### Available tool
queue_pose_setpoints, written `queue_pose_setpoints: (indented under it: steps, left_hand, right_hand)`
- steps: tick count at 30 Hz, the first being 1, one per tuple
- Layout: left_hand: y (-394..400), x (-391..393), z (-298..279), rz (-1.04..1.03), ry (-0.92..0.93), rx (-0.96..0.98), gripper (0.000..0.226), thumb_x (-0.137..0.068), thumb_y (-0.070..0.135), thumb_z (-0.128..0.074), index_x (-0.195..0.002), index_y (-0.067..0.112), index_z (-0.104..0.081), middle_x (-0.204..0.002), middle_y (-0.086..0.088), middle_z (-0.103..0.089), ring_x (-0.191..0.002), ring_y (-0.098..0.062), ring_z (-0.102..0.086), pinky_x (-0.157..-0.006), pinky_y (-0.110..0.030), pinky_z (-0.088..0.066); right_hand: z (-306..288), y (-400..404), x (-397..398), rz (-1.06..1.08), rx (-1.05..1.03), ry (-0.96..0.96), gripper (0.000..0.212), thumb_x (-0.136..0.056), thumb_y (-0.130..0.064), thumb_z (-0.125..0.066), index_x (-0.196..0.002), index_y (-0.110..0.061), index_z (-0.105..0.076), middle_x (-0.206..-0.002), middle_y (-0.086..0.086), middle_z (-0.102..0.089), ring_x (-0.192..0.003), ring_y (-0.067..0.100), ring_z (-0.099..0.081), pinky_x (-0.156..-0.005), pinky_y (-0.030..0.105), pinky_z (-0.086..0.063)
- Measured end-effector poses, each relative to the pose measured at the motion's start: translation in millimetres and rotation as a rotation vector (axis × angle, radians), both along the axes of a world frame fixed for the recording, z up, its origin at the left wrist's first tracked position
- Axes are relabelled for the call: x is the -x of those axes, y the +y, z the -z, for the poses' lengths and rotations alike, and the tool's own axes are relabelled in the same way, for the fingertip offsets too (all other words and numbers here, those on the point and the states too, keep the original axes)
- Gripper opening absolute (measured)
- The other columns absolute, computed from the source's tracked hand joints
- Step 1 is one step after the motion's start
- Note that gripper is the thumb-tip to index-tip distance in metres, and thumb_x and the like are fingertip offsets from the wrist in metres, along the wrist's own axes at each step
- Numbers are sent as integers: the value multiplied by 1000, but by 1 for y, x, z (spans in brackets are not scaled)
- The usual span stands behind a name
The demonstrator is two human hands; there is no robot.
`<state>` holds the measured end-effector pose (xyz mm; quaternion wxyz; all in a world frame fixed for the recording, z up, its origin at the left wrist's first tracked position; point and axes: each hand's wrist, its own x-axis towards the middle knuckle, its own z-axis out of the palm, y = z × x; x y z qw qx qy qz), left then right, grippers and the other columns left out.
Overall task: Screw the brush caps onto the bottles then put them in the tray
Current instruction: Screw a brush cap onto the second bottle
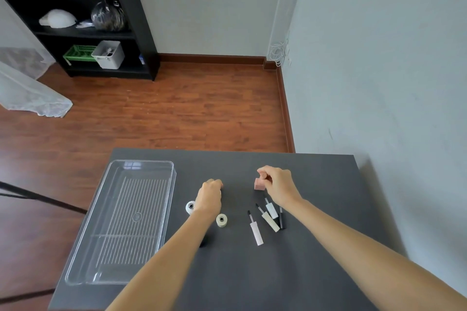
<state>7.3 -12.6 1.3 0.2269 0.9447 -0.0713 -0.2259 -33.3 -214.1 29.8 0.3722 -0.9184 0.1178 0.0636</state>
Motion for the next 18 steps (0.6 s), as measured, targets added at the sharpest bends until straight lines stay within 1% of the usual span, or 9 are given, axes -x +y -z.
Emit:
queue_pose_setpoints:
  steps: [2,3,5,6,7,8,10,14,18]
  left_hand:
    - [0,1,-4,-19,2,8,39,-81,-17,-40,-107,-2,-64,-94,-7,-60,-84,-27,-58,-77,-42,-53]
    - [0,2,-6,-29,4,15,38,-81,-16,-41,-108,-1,-64,-96,-8,-63,-87,-27,-61,-73,-41,-53]
    - [1,3,-13,-58,3,38,36,-84,-11,-45,-111,2,-65,-104,-10,-66,-90,-27,-60,-60,-32,-45]
    - [2,5,-16,-76,-6,56,34,-86,-9,-47,-112,3,-65,-108,-10,-65,-88,-28,-59,-59,-29,-40]
    - [3,6,-18,-91,-21,78,31,-87,-7,-49,-112,3,-65,-109,-12,-64,-88,-29,-58,-62,-31,-41]
    - [4,7,-20,-100,-37,102,29,-88,-6,-50,-111,2,-66,-109,-13,-63,-88,-31,-58,-66,-34,-45]
    - [8,11,-23,-120,-59,152,24,-88,-2,-52,-107,2,-67,-105,-11,-61,-88,-32,-58,-73,-38,-50]
    - [13,15,-26,-134,-86,195,20,-87,2,-54,-102,6,-67,-98,-4,-58,-90,-30,-59,-78,-42,-54]
    - [15,19,-25,-137,-105,214,21,-88,3,-56,-104,10,-67,-96,2,-56,-89,-25,-58,-82,-46,-56]
  right_hand:
    - [-2,4,7,33,-23,-19,39,-92,0,-60,-131,-7,-57,-105,10,-70,-102,17,-64,-88,8,-37]
    - [-3,7,13,59,-23,-64,40,-91,-2,-61,-130,-8,-57,-104,8,-69,-103,17,-63,-86,7,-35]
    - [-3,16,27,117,-8,-183,31,-89,-5,-65,-119,-10,-59,-99,2,-65,-94,12,-61,-84,9,-37]
    - [-1,21,37,133,0,-225,25,-88,-5,-66,-112,-12,-60,-97,0,-61,-87,6,-59,-80,7,-39]
    - [2,26,48,139,6,-239,21,-87,-4,-67,-105,-13,-60,-96,-3,-58,-83,1,-58,-76,6,-40]
    - [7,32,59,142,9,-228,19,-88,-4,-66,-102,-14,-59,-96,-4,-55,-81,1,-57,-73,6,-40]
    - [19,40,77,169,21,-175,20,-88,-3,-64,-104,-13,-57,-101,-3,-51,-81,8,-55,-71,14,-40]
    - [29,41,79,227,-5,-107,35,-84,0,-69,-115,-11,-56,-109,1,-49,-86,14,-52,-79,20,-40]
    - [30,33,66,229,-30,-88,31,-88,2,-64,-115,-9,-58,-112,7,-53,-92,19,-54,-84,23,-40]
